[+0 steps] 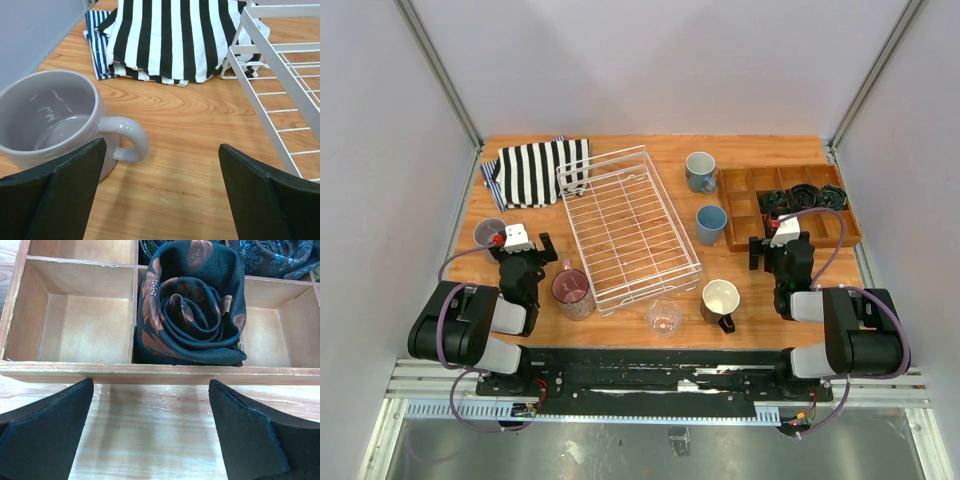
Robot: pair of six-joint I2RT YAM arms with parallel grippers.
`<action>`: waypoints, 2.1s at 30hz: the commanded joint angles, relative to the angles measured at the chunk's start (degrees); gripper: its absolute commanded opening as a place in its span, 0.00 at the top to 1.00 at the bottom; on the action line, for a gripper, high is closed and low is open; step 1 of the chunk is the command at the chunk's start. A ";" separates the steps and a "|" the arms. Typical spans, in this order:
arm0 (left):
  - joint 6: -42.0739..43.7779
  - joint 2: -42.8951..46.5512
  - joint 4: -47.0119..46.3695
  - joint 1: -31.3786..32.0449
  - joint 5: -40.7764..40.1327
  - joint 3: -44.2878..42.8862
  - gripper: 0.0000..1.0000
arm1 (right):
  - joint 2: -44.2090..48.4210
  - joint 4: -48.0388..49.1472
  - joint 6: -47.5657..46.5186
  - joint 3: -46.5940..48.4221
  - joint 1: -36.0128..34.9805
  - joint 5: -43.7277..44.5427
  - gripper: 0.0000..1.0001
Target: Load the cups into the dish rack
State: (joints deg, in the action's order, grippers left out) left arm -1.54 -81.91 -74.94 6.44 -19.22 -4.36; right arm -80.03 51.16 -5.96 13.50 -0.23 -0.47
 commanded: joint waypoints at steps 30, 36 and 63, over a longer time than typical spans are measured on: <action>-1.00 10.88 6.88 -0.46 -4.61 -1.71 0.00 | 10.47 -11.20 2.97 4.44 0.41 5.50 0.01; -5.90 21.13 33.25 -0.49 -5.32 -9.43 0.00 | 15.84 -25.66 5.95 10.32 0.41 5.66 0.02; -32.72 10.78 105.58 -23.80 8.92 -55.52 0.06 | 11.86 -66.55 22.95 44.28 0.23 -15.70 0.11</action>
State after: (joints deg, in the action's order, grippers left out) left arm -33.61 -70.61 27.27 -11.68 -16.69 -59.66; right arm -67.85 -12.08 12.84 54.52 -0.23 -11.27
